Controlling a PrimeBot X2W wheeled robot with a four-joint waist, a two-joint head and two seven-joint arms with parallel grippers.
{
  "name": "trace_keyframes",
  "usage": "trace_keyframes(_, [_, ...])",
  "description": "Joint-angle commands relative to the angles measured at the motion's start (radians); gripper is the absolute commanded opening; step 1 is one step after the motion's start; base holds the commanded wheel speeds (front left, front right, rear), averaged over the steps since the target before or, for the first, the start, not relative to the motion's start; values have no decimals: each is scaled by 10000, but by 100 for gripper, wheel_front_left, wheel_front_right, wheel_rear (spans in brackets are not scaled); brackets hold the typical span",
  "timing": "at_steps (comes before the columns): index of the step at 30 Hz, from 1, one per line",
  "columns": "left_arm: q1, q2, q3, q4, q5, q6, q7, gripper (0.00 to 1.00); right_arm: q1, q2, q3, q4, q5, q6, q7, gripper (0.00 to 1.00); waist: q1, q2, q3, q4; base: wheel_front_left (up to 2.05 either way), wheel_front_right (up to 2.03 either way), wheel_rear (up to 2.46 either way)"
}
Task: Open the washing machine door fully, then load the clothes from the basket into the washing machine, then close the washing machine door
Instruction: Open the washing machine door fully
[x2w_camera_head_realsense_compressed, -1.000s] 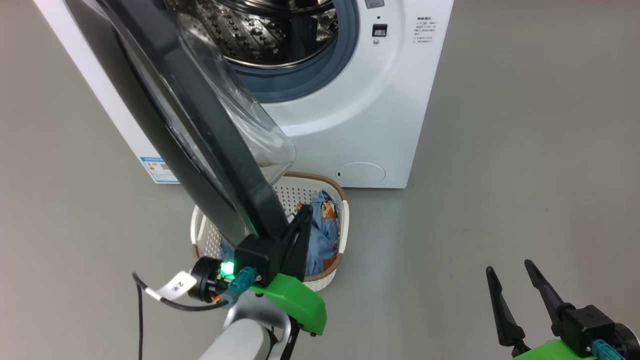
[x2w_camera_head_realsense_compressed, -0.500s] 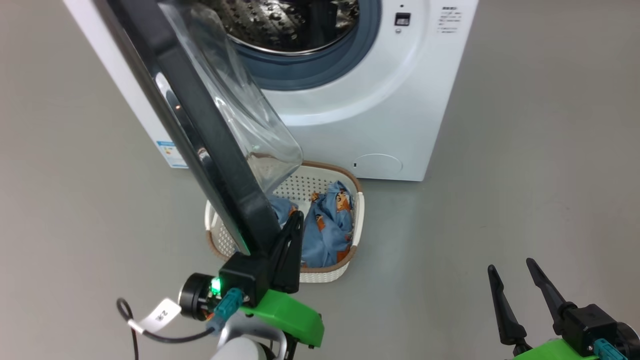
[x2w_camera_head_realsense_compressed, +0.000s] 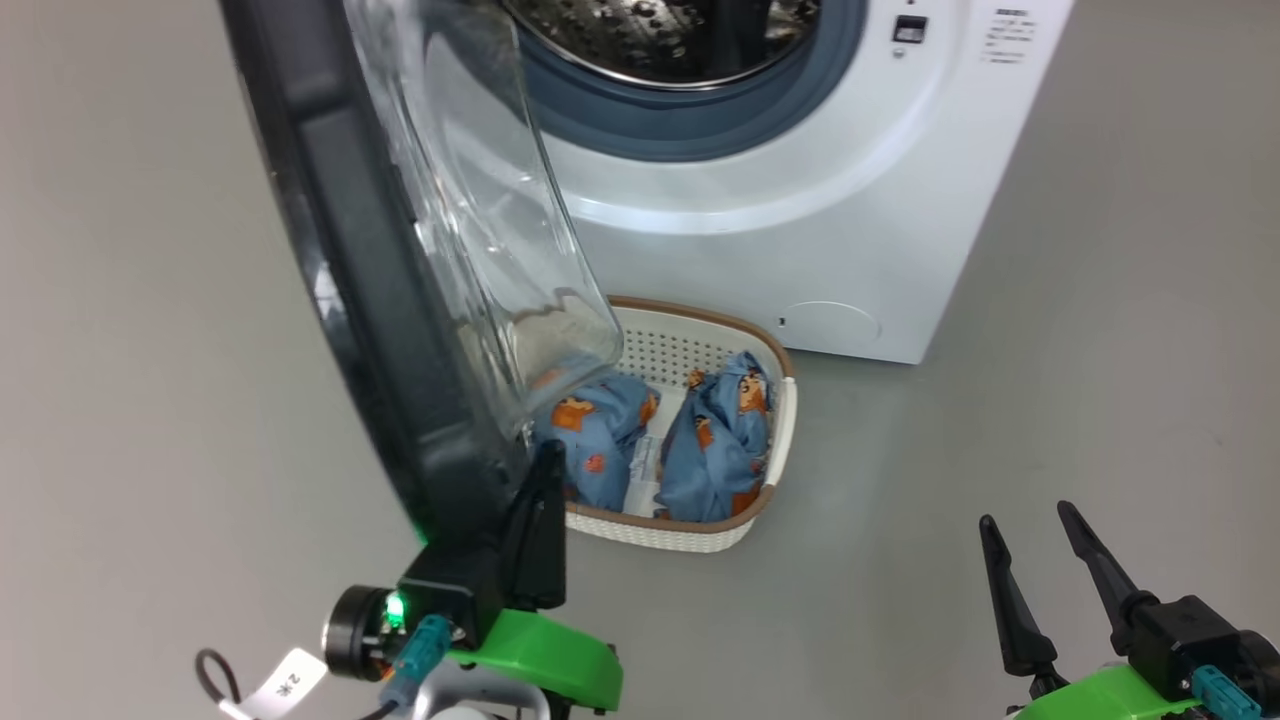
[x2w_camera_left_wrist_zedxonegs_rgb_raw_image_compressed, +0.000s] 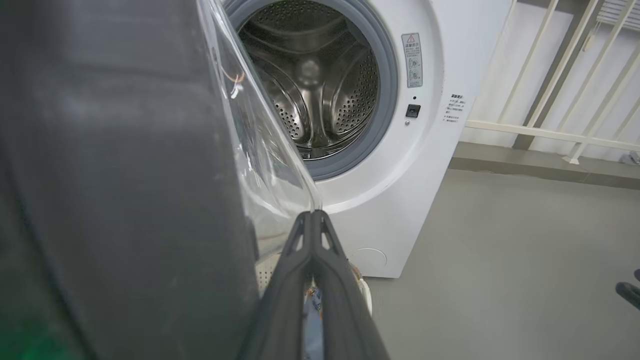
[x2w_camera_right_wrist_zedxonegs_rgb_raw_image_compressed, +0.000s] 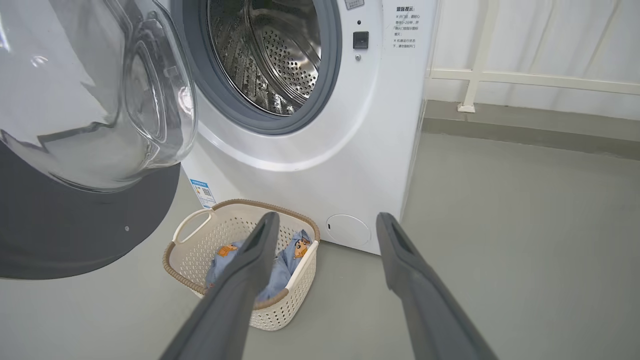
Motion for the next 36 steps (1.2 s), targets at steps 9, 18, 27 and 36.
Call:
trace_keyframes(9, [311,446,792,-379,-59,548,-300,0,-213,-186,63,-516,-130,16,139,100,0,-1,131,1014,0,0,0])
trace_keyframes(18, [496,863,1502,-203,-259,670,-651,0,-142,-232,109,-801,-169,16,279,100,0,-1,180,1449,0,0,0])
trace_keyframes(27, [361,1417,2651,339,-406,707,-983,0,-116,-322,210,-1222,-162,16,498,100,0,-1,314,1426,0,0,0])
trace_keyframes(36, [48,1591,4213,771,-477,367,-1100,0,-121,-458,186,-1487,-99,16,719,100,0,-1,465,1303,0,0,0])
